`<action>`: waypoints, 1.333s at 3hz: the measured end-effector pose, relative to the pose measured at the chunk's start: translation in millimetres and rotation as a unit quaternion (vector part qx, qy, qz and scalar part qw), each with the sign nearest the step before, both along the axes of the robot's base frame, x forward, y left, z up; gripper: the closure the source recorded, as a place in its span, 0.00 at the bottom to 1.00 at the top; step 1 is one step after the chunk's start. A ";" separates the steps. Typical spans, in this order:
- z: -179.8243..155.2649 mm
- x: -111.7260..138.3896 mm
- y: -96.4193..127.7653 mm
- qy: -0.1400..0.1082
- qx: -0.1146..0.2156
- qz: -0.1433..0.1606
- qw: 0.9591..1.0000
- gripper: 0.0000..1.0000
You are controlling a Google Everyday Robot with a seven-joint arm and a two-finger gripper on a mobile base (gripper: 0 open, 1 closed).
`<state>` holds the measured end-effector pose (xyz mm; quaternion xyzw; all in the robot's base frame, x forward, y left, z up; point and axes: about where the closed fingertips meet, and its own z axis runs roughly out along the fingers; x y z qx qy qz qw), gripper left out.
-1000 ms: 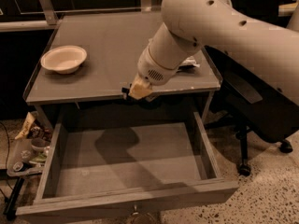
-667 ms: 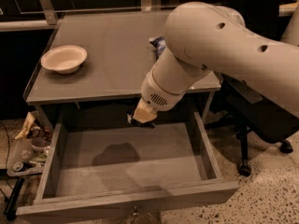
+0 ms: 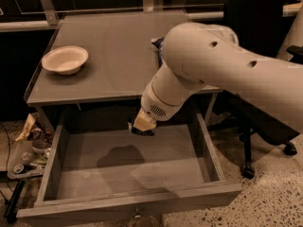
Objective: Place rxbar blueberry into top drawer
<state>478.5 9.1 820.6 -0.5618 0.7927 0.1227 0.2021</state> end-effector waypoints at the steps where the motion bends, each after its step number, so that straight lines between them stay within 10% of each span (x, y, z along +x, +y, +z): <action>1: -40.2 6.3 5.5 0.004 0.000 -0.006 1.000 1.00; 4: -112.1 42.3 15.1 -0.005 0.005 -0.013 1.000 1.00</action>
Offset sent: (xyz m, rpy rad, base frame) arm 0.0285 0.0108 -0.1072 -0.0070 0.0075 -0.0322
